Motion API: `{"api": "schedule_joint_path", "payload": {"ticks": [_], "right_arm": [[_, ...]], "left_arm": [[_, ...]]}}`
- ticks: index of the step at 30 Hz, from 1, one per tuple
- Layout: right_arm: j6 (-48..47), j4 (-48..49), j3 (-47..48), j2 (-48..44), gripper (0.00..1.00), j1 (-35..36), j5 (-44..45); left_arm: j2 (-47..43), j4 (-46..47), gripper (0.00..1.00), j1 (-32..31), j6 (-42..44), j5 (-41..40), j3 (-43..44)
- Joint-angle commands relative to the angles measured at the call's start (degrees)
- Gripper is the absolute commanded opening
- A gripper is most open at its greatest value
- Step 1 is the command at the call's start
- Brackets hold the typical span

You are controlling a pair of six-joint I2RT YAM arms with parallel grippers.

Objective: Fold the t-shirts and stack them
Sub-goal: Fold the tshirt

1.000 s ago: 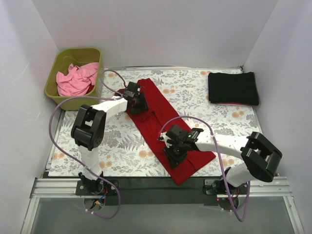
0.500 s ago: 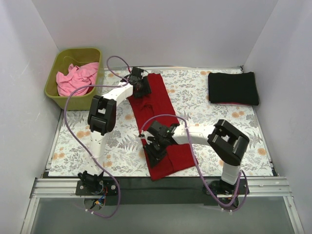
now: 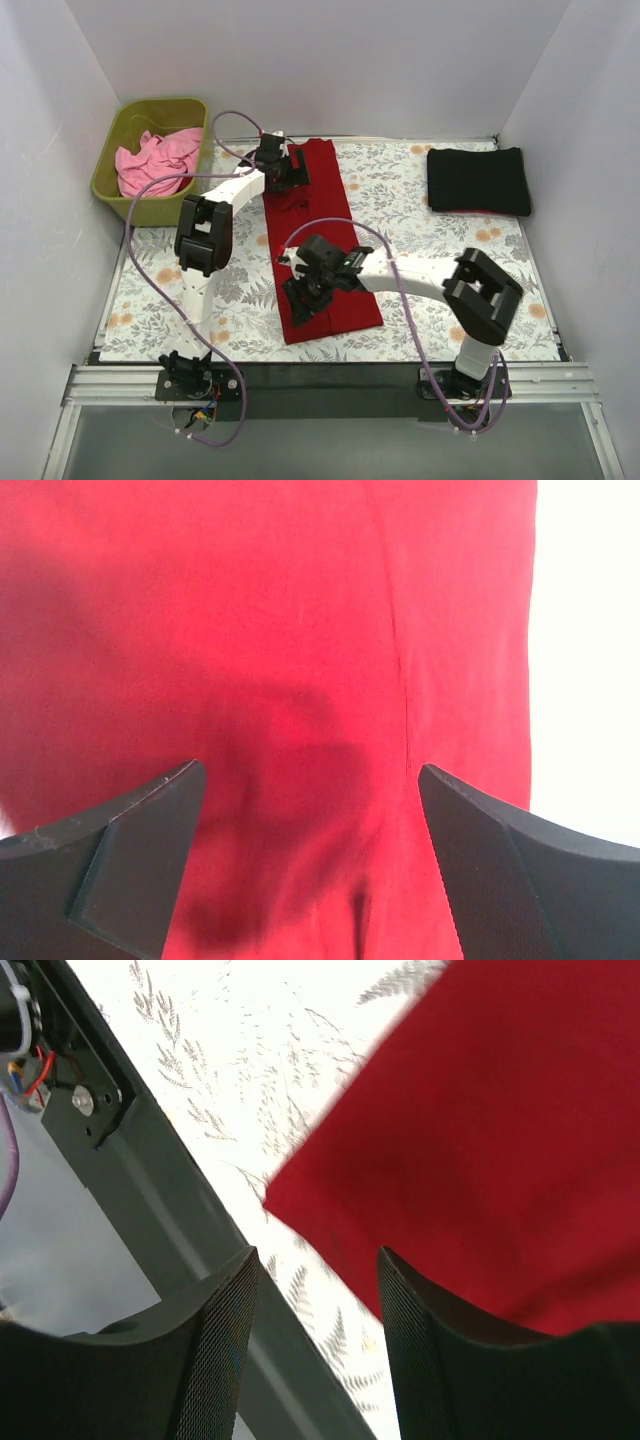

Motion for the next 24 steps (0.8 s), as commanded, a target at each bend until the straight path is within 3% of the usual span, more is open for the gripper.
{"api": "schedule_joint_path", "payload": {"ticks": [1,6,13,18,24], "right_arm": [[-0.67,-2.29,-3.85,-10.82,0.49,-3.15,7.79],[-1.99,-4.49,-13.15,-19.54,0.48,-9.91,11.59],[-3.3,-4.41,-22.04,-26.75,0.45,-19.94,10.89],[-3.13,-3.62,-26.09,-28.08,0.43,-21.79,9.31],[-2.43,-2.74,-30.57,-27.64,0.42,-22.06,6.15]], "left_arm": [[-14.36,1.0,0.82,0.31,-0.1,1.44,-6.18],[-33.58,-0.57,0.76,-3.02,-5.2,-6.46,-19.09],[-56.7,-9.1,0.69,-11.28,-16.18,-7.61,-45.89],[-65.8,-12.35,0.62,-20.33,-24.62,-4.99,-62.59],[-64.33,-13.23,0.54,-30.53,-30.69,-3.75,-68.25]]}}
